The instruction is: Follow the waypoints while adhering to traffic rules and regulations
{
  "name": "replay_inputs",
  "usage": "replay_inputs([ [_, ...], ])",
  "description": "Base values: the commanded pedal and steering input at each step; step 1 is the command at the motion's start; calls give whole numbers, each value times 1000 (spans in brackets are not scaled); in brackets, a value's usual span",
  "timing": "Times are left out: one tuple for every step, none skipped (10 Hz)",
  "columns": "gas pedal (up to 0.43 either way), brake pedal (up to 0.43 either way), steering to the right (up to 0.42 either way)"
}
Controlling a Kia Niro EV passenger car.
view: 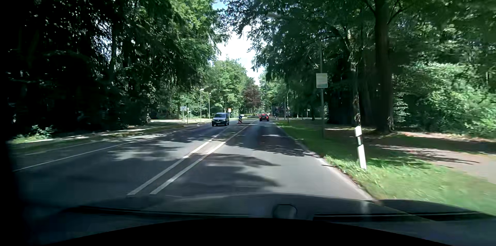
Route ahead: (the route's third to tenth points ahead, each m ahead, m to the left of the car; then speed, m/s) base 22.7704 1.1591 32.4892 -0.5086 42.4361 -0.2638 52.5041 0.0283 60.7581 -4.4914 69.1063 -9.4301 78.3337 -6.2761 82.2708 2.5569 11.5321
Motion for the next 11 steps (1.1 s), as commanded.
replay_inputs([
  [0, 6, 3],
  [0, 6, 2],
  [0, 6, 0],
  [0, 6, -1],
  [0, 6, -1],
  [0, 6, -1],
  [47, 6, -2],
  [138, 6, -1],
  [150, 6, -2],
  [157, 6, -1],
  [157, 6, -1],
])
